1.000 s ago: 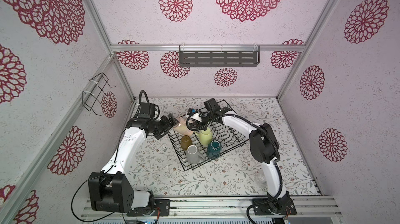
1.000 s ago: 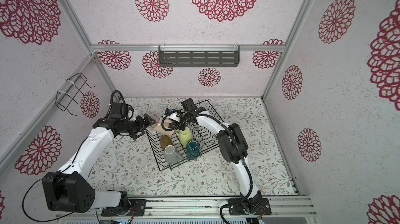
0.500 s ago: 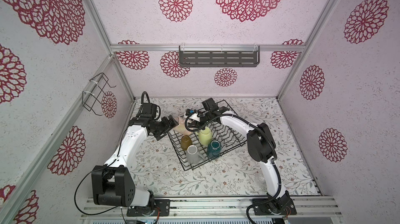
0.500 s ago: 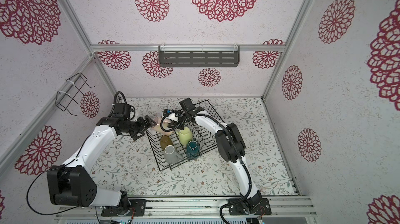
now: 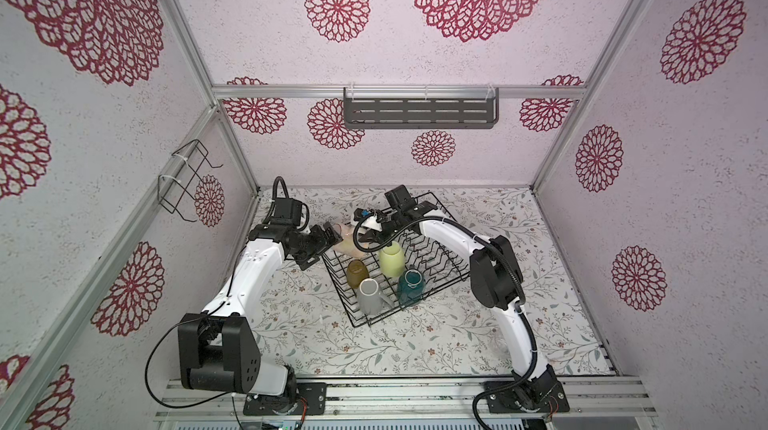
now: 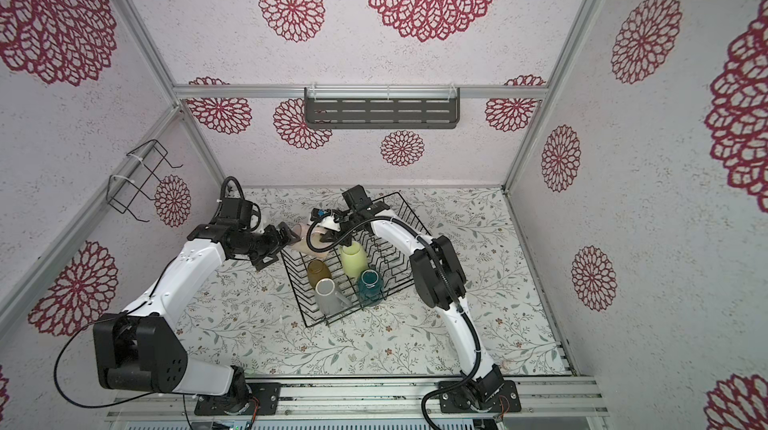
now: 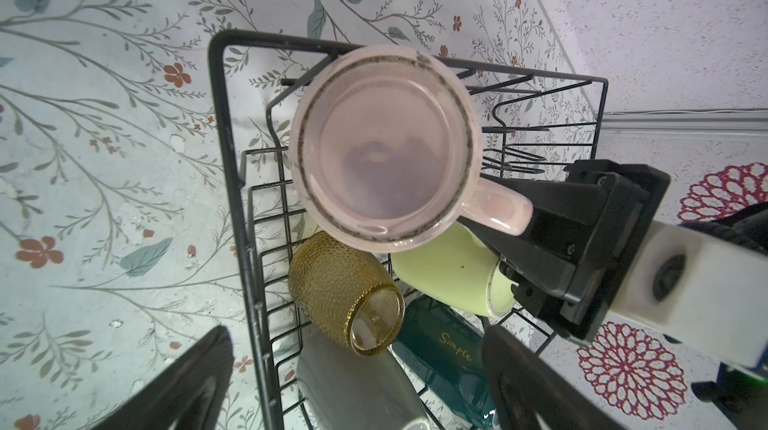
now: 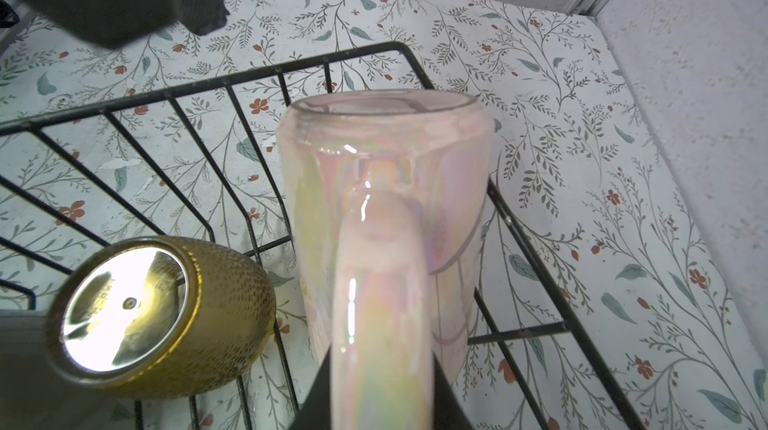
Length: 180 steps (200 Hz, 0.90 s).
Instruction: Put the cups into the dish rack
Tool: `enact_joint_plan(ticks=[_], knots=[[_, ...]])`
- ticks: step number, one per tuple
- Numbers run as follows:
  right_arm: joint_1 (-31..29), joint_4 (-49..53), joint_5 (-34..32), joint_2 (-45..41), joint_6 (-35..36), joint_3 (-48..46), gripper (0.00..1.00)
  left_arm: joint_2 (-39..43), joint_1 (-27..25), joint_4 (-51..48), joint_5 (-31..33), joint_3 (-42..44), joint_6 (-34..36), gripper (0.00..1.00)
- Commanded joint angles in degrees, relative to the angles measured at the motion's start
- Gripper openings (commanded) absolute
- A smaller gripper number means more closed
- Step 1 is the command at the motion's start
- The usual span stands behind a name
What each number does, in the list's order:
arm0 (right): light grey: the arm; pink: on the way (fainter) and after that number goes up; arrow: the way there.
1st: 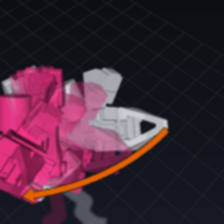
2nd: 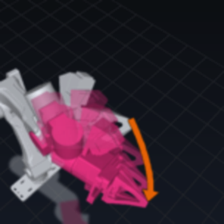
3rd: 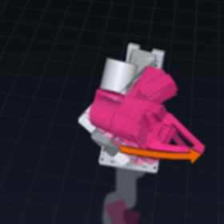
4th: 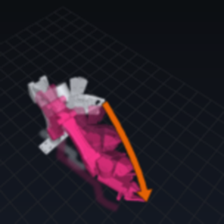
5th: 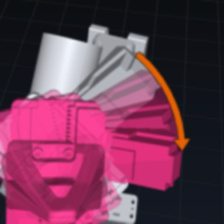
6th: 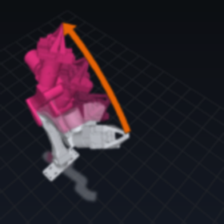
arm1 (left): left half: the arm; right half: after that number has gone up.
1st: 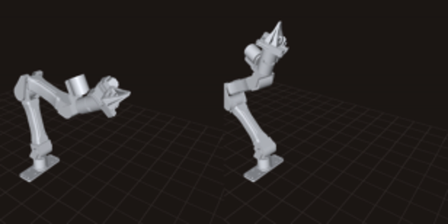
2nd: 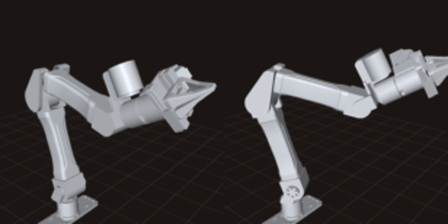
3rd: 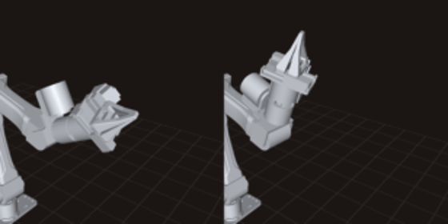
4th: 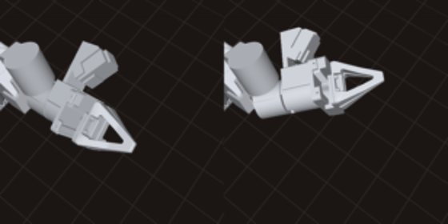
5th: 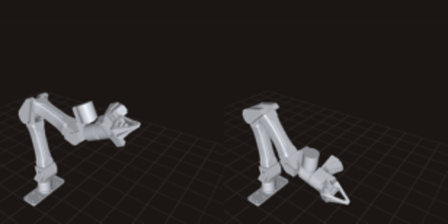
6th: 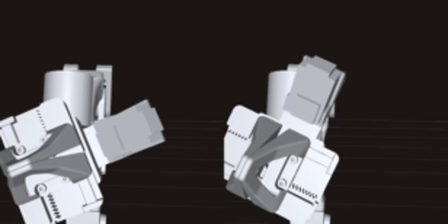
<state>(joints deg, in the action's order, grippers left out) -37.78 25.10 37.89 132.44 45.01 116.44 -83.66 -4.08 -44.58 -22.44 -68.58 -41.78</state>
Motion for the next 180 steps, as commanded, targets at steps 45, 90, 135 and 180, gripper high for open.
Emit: enact_joint_plan(ticks=[45, 90, 135, 180], knots=[[-0.01, 0.64, 4.08, -3.3, 0.86, 2.1, 0.15, 0.88, 0.56, -0.42, 0.46, -0.24, 1.08, 0.97], [0.18, 0.49, 5.46, -4.88, 2.07, 3.05, 0.12, 1.99, 0.56, -0.51, 0.45, -0.15, 1.04, 0.97], [0.43, 4.9, 5.89, -4.44, 7.1, 6.13, 0.12, 3.56, 0.64, -1.65, 2.39, -0.16, 1.76, 0.97], [0.52, 6.78, 4.59, -4.35, 13.21, 6.9, 0.14, 3.9, 0.82, -1.7, 2.84, -0.33, 1.7, 0.97]])
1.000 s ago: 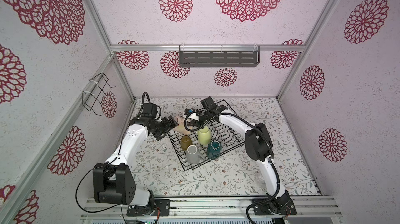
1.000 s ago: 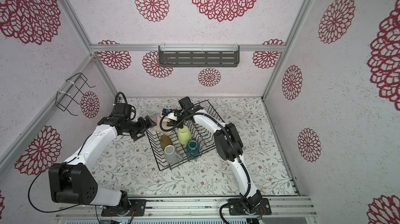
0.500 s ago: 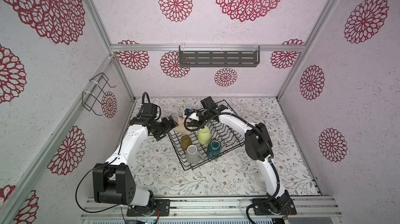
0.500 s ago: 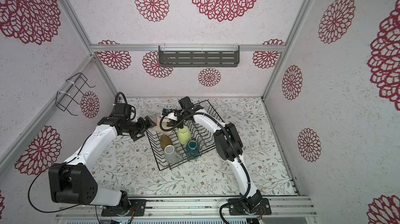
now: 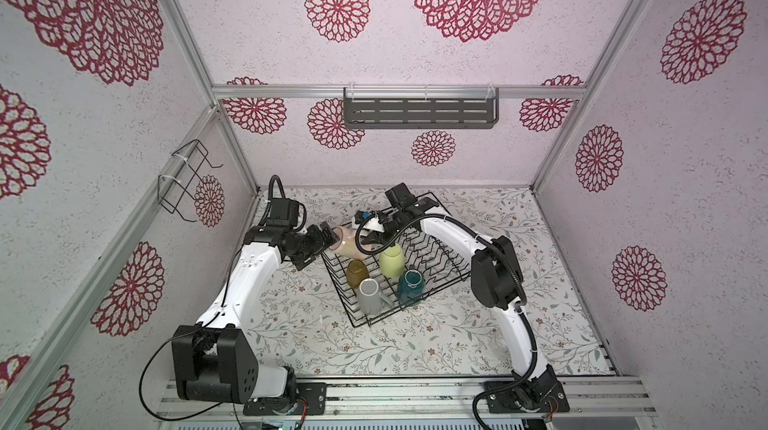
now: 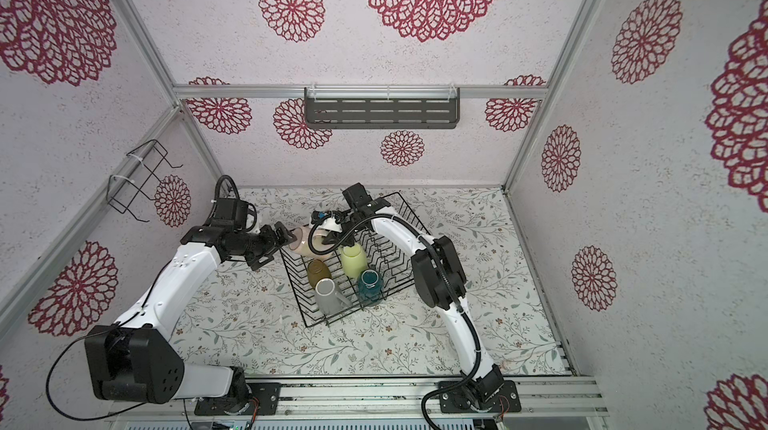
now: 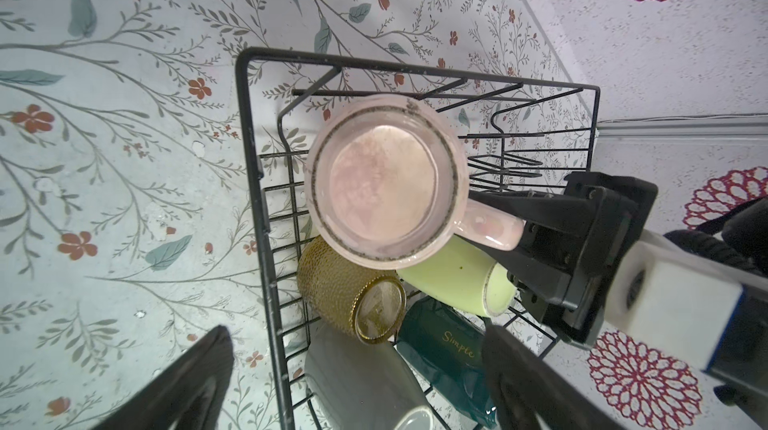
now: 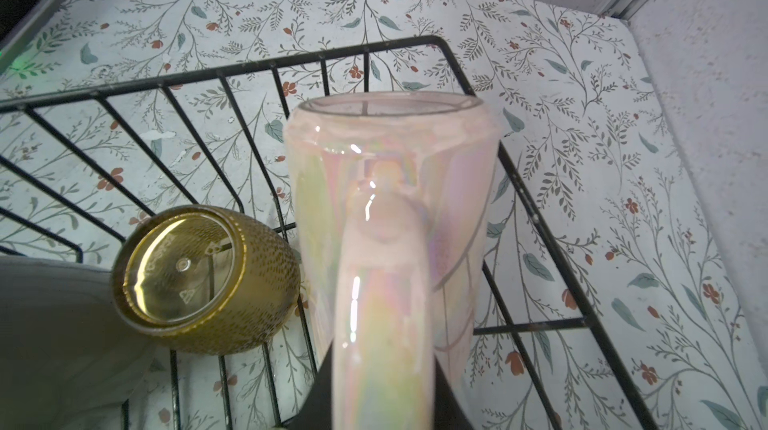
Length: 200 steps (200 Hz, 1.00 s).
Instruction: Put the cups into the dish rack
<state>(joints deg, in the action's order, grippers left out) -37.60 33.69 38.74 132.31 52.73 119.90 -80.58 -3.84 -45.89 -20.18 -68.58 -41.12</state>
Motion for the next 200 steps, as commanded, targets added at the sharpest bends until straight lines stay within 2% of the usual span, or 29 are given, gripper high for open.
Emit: enact_joint_plan(ticks=[1, 38, 58, 86, 123, 160, 200], knots=[[0.34, -1.84, 3.68, -4.19, 5.65, 3.47, 0.14, 0.79, 0.58, -0.36, 0.54, -0.33, 1.04, 0.97], [0.68, -3.5, 2.52, -3.35, 8.55, 3.91, 0.14, 0.49, 0.58, -0.25, -0.03, -0.25, 0.84, 0.97], [1.26, -4.39, 3.7, -2.61, 9.34, 4.33, 0.19, 0.17, 0.58, 0.05, -0.03, 0.0, 1.11, 0.97], [1.57, -5.3, 4.94, -1.59, 8.88, 5.22, 0.23, -0.77, 0.67, 0.53, 0.15, 0.06, 1.39, 0.98], [1.57, -5.81, 4.7, -0.57, 8.51, 4.82, 0.24, -2.44, 0.69, 0.89, -0.12, 0.01, 1.11, 0.97], [1.66, -7.71, 6.15, 0.52, 6.19, 4.49, 0.13, -3.23, 0.76, 1.59, -0.89, 0.26, 0.76, 0.97], [1.57, -10.85, 8.03, 0.51, 3.33, 4.09, 0.05, -2.86, 0.76, 1.41, -0.65, 0.28, 0.87, 0.98]])
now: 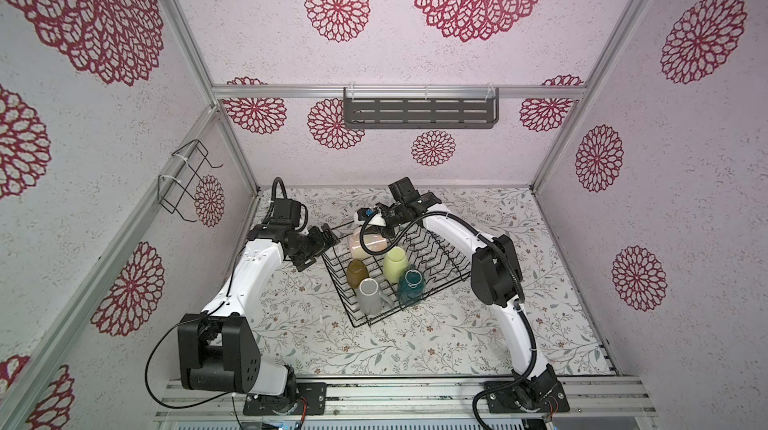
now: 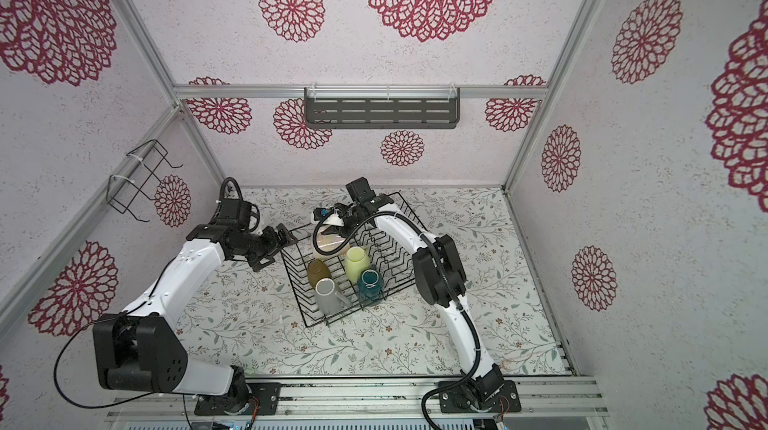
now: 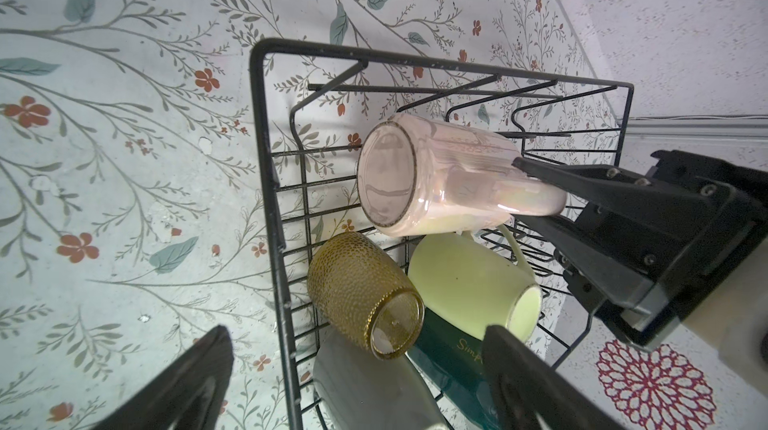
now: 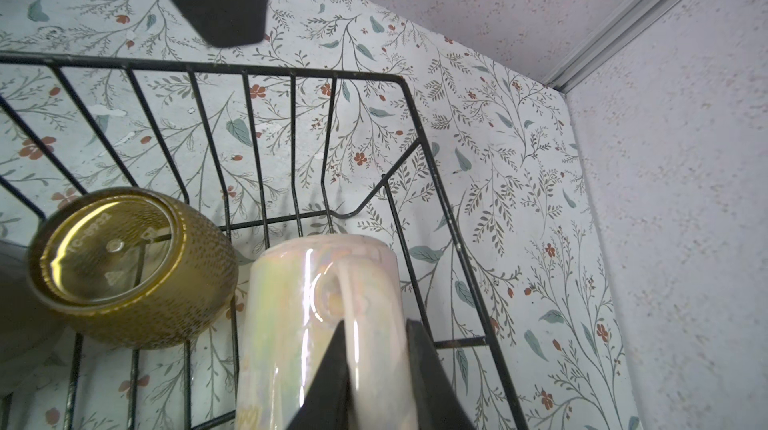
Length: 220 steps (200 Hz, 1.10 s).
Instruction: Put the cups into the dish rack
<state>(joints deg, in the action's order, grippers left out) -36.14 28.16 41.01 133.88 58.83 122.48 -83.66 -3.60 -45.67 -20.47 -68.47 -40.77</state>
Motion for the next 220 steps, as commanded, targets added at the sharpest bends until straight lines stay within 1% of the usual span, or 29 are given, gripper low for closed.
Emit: enact_joint_plan(ticks=[1, 38, 55, 65, 79, 96, 123, 136, 148, 162, 177, 195, 205, 220], knots=[[0.11, -5.53, 5.88, -1.16, -2.94, 1.48, 0.05, 0.24, 0.52, 1.19, -0.36, 0.18, 0.48, 0.98], [0.52, -11.64, 10.58, -2.53, -10.18, 0.39, 0.0, 1.41, 0.52, 3.07, -1.63, 0.64, 0.84, 0.97], [1.39, -15.44, 13.78, -3.23, -15.68, -0.15, 0.0, 3.12, 0.52, 4.86, -3.35, 1.22, 1.64, 0.98], [2.05, -19.64, 15.67, -4.03, -20.19, -1.69, 0.0, 4.43, 0.52, 6.22, -4.33, 1.7, 2.6, 0.98], [3.0, -28.28, 17.97, -5.44, -27.46, -5.24, 0.0, 6.84, 0.52, 8.42, -5.03, 2.63, 4.2, 0.98], [4.07, -38.34, 20.63, -6.35, -35.63, -8.79, 0.0, 9.91, 0.52, 13.29, -5.98, 4.43, 7.23, 0.98], [5.0, -52.63, 22.59, -7.13, -46.38, -12.95, 0.0, 14.84, 0.52, 22.66, -5.99, 9.04, 15.78, 0.99], [5.11, -55.88, 23.21, -7.05, -48.84, -13.79, 0.0, 16.51, 0.52, 27.02, -5.54, 11.06, 20.47, 1.0], [5.12, -56.83, 23.83, -6.91, -49.22, -14.22, 0.0, 16.79, 0.51, 28.94, -4.64, 11.69, 24.19, 1.0], [5.12, -59.24, 24.32, -7.17, -49.59, -15.54, 0.0, 15.53, 0.45, 28.87, -5.01, 10.69, 28.74, 1.0], [5.12, -64.64, 25.23, -7.83, -50.41, -17.95, 0.0, 13.08, 0.51, 25.72, -6.76, 8.21, 35.02, 1.0], [5.28, -71.98, 25.9, -8.11, -55.0, -19.5, 0.0, 11.34, 0.52, 21.44, -9.32, 5.49, 42.55, 0.99], [5.4, -74.91, 26.37, -8.2, -57.5, -19.77, 0.0, 11.36, 0.61, 19.9, -12.5, 4.93, 47.1, 0.99], [5.7, -78.64, 27.45, -8.59, -60.24, -20.53, 0.0, 12.74, 0.52, 18.62, -17.07, 5.98, 56.98, 0.97]])
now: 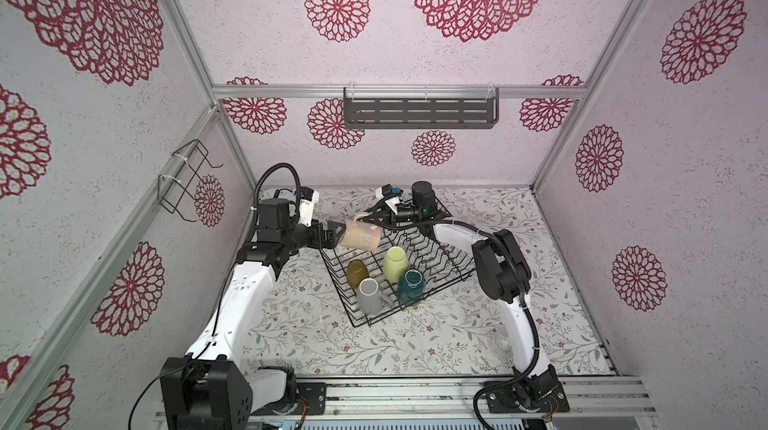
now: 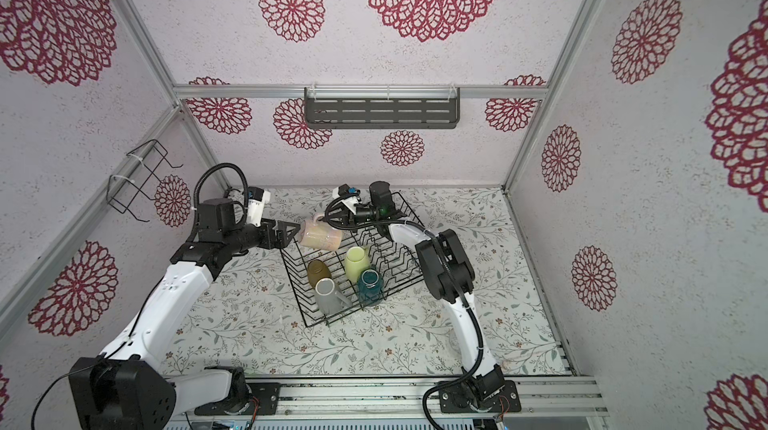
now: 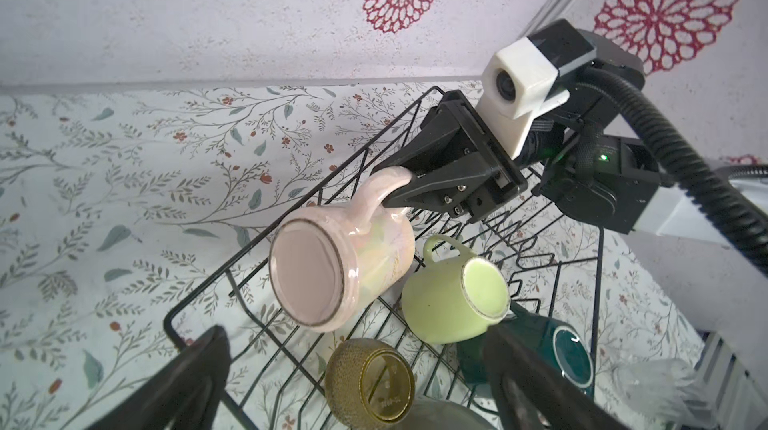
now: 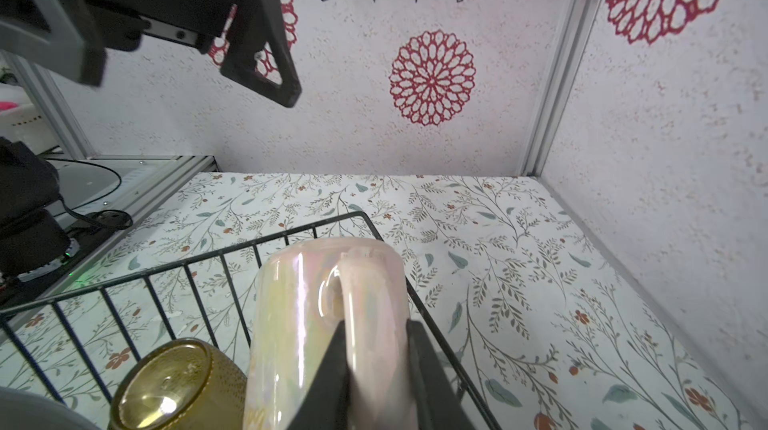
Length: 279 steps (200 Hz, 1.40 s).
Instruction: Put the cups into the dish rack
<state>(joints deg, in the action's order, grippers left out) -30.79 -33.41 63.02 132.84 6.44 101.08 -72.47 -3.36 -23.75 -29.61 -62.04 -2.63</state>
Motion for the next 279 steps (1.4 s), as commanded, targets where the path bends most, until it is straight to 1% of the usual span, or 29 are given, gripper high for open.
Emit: enact_joint_plan(ticks=[1, 12, 46, 61, 76, 93, 120, 170, 213, 259, 279], knots=[[0.36, -17.28, 5.53, -7.57, -8.02, 0.78, 0.0, 1.72, 0.28, -3.18, -8.11, -0.36, 19.35, 0.97], [0.54, -18.66, 6.16, -8.07, -9.04, 0.22, 0.0, 3.01, 0.28, -1.86, -8.42, 1.06, 23.08, 0.97], [0.67, -19.47, 7.75, -9.25, -9.53, -1.21, 0.0, 2.15, 0.37, -2.01, -3.54, 0.29, 31.84, 0.97], [0.64, -22.29, 8.25, -9.44, -11.27, -2.14, 0.0, 1.18, 0.43, -1.75, -1.66, -0.14, 35.14, 0.97], [0.57, -23.24, 8.6, -9.76, -12.1, -2.53, 0.0, -0.61, 0.54, -2.94, -1.91, -1.13, 38.34, 0.97], [0.55, -23.06, 8.77, -10.13, -12.06, -2.9, 0.0, -3.55, 0.89, -6.72, -5.68, -3.13, 42.9, 0.97], [0.29, -22.93, 9.38, -10.53, -12.14, -3.38, 0.0, -7.68, 0.88, -9.35, -9.4, -5.94, 44.33, 0.97], [-0.13, -22.51, 9.66, -11.03, -12.12, -3.57, 0.0, -11.95, 0.55, -10.68, -13.13, -8.75, 44.52, 0.97], [-0.94, -21.8, 9.92, -10.24, -12.11, -1.64, 0.0, -15.69, -0.24, -12.59, -13.64, -11.71, 45.14, 1.0], [-1.21, -21.7, 10.29, -10.41, -12.14, -0.97, 0.0, -18.31, -0.18, -12.17, -12.32, -13.9, 43.78, 1.0], [-1.21, -21.68, 10.47, -10.49, -12.15, -0.8, 0.0, -18.91, -0.2, -12.35, -12.65, -13.94, 44.53, 0.99]])
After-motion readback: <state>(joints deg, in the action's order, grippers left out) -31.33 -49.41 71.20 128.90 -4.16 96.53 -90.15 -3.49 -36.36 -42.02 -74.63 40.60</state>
